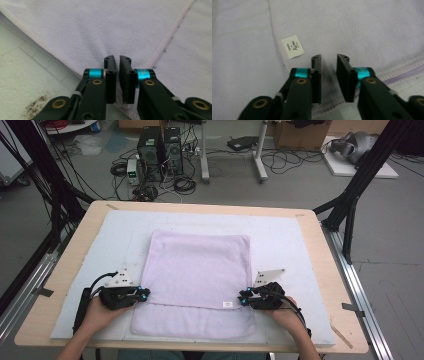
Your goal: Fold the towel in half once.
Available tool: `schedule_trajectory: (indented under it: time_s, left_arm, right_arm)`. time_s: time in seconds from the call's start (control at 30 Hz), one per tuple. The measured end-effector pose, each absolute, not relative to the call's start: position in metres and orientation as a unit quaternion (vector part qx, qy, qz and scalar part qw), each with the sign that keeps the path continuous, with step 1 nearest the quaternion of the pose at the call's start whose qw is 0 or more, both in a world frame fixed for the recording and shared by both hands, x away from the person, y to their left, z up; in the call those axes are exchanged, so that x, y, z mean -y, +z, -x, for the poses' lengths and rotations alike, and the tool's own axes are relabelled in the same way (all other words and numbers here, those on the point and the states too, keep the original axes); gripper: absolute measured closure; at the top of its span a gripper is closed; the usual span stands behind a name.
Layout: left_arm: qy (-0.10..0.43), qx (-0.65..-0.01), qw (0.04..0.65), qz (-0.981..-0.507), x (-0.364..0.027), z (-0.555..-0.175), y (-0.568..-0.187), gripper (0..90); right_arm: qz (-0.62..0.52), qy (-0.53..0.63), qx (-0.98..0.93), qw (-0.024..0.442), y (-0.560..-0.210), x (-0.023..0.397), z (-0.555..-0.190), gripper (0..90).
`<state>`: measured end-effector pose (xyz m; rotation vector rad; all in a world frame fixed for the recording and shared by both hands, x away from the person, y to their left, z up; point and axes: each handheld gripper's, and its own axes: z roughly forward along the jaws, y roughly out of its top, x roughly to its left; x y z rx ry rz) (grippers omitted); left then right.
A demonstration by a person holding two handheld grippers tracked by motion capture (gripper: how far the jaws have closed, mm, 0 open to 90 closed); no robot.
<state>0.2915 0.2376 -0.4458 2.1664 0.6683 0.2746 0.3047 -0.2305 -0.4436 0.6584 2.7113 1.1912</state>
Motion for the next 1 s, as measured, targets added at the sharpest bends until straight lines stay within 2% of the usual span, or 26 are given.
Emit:
schedule_trajectory:
  time_s: [0.07, 0.13, 0.37, 0.47, 0.67, 0.83, 0.87, 0.93, 1.0]
  left_arm:
    - [0.111, -0.267, 0.415, -0.863, -0.238, -0.291, -0.445, 87.7]
    - [0.11, -0.271, 0.424, -0.857, -0.24, -0.291, -0.442, 88.2]
    - [0.111, -0.271, 0.467, -0.835, -0.25, -0.287, -0.409, 88.2]
    - [0.11, -0.265, 0.467, -0.836, -0.251, -0.278, -0.405, 88.1]
    - [0.102, -0.259, 0.469, -0.838, -0.256, -0.251, -0.406, 88.1]
    - [0.088, -0.241, 0.467, -0.846, -0.256, -0.231, -0.407, 87.3]
    - [0.08, -0.236, 0.461, -0.852, -0.255, -0.23, -0.411, 85.1]
    - [0.07, -0.244, 0.447, -0.858, -0.251, -0.232, -0.422, 70.8]
    - [0.067, -0.243, 0.434, -0.865, -0.246, -0.236, -0.43, 65.2]
  right_arm:
    - [-0.209, 0.39, -0.895, 0.059, -0.443, 0.229, -0.304, 85.7]
    - [-0.209, 0.388, -0.896, 0.059, -0.441, 0.228, -0.303, 87.0]
    - [-0.211, 0.434, -0.872, 0.076, -0.411, 0.241, -0.303, 87.0]
    - [-0.2, 0.439, -0.873, 0.074, -0.402, 0.243, -0.3, 86.9]
    - [-0.175, 0.449, -0.874, 0.065, -0.396, 0.245, -0.276, 86.9]
    - [-0.141, 0.445, -0.884, 0.032, -0.394, 0.248, -0.255, 85.3]
    - [-0.136, 0.445, -0.885, 0.019, -0.397, 0.248, -0.253, 81.2]
    - [-0.147, 0.44, -0.886, 0.017, -0.405, 0.248, -0.254, 70.5]
    - [-0.157, 0.442, -0.883, 0.013, -0.415, 0.245, -0.257, 67.8]
